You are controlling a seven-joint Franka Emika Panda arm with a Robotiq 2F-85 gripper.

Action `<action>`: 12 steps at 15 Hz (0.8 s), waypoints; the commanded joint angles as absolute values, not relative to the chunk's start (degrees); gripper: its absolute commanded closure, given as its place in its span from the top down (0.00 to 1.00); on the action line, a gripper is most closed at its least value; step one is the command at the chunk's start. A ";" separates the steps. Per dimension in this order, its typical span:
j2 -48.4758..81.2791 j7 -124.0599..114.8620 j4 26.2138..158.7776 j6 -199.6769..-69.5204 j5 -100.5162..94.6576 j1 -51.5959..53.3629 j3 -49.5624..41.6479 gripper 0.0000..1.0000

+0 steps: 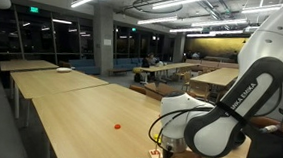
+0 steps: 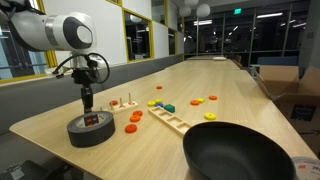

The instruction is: Remove the orange object from the wooden object

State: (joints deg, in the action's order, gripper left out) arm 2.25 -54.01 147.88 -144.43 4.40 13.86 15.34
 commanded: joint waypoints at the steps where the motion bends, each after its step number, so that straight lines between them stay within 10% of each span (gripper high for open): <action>1: 0.30 -54.94 148.44 -144.32 4.15 14.44 14.85 0.22; 12: -6.89 -50.39 148.47 -142.29 9.30 13.69 14.10 0.23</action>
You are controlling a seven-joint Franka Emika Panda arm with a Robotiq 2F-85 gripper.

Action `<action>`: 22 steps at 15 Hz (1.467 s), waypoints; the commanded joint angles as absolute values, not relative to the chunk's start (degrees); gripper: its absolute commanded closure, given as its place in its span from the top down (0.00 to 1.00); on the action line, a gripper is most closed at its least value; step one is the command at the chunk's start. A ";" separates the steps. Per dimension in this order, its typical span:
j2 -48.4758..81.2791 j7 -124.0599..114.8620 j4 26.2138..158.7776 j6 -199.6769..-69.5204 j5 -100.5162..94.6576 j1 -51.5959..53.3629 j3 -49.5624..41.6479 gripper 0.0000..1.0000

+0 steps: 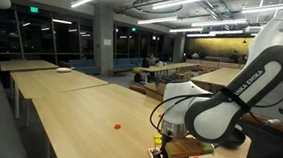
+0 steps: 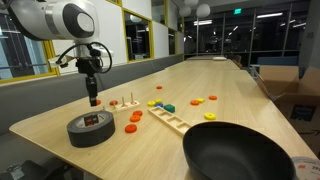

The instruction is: Remove the orange object from the wooden object

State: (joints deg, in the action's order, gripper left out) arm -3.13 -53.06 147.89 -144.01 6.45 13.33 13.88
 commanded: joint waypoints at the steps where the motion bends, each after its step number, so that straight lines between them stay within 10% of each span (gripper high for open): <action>1: -7.30 -49.69 148.49 -141.82 10.21 14.10 14.48 0.23; 22: -4.76 -50.28 152.28 -140.24 10.97 18.84 20.72 0.23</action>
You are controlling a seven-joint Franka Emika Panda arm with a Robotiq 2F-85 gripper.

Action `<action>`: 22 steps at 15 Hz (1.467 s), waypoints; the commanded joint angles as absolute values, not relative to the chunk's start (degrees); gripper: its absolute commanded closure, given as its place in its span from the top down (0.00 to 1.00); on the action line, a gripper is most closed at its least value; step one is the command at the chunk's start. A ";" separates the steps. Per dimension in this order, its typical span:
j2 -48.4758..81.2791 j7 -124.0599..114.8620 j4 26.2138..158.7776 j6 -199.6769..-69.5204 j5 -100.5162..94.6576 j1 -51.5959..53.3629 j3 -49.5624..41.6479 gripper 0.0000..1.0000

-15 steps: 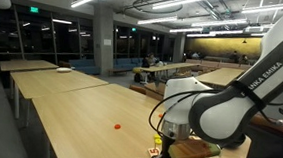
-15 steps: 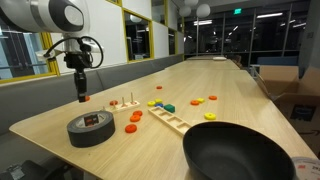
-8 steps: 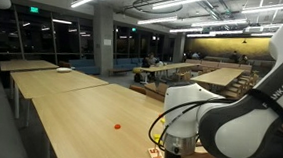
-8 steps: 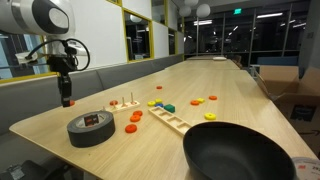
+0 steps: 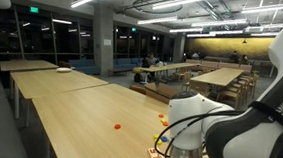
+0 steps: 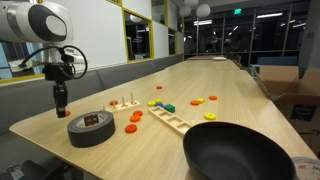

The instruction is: Remove the orange object from the wooden object

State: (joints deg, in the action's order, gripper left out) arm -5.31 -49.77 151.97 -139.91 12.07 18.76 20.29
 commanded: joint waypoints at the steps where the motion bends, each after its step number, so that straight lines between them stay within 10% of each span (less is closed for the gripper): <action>1: -4.39 -50.41 152.44 -140.35 10.65 18.86 20.77 0.23; 11: -0.16 -51.92 152.03 -140.25 6.33 18.82 20.07 0.23; 12: -0.01 -51.97 151.92 -140.08 6.29 18.80 19.94 0.67; 17: -2.51 -50.45 151.25 -138.76 7.42 18.11 18.79 0.97; 22: -9.94 -47.08 149.05 -133.10 4.15 15.28 15.92 1.00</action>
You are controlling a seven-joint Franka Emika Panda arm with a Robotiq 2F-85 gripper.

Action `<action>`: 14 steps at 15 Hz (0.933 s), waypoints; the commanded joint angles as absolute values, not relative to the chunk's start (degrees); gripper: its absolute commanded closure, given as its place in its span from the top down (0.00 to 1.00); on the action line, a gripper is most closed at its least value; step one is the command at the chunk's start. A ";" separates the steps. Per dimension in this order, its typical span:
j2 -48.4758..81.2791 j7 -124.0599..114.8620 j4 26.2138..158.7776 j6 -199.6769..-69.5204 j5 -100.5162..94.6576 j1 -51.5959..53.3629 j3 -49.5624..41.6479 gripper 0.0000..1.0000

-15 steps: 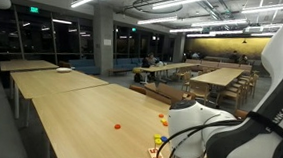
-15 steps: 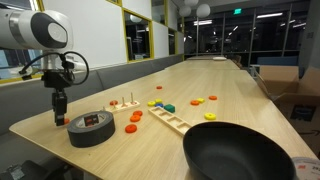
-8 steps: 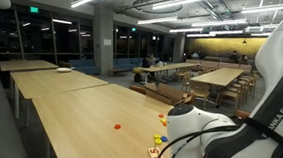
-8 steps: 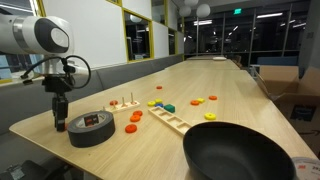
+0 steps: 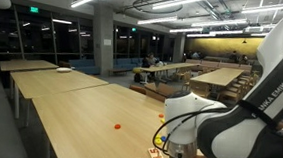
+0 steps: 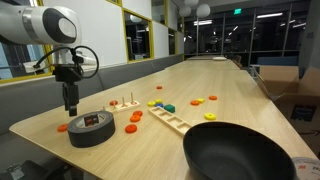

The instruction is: Remove the orange object from the wooden object

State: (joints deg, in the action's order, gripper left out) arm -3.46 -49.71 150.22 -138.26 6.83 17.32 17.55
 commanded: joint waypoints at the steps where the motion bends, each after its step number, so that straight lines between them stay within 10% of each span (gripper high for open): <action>1: -12.07 -45.02 148.09 -130.57 2.57 14.20 14.99 1.00; 14: -32.27 5.79 132.46 -102.79 -0.16 6.67 -4.65 1.00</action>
State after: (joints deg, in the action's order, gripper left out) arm -29.32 -3.56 136.48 -109.27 -2.65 8.58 -2.85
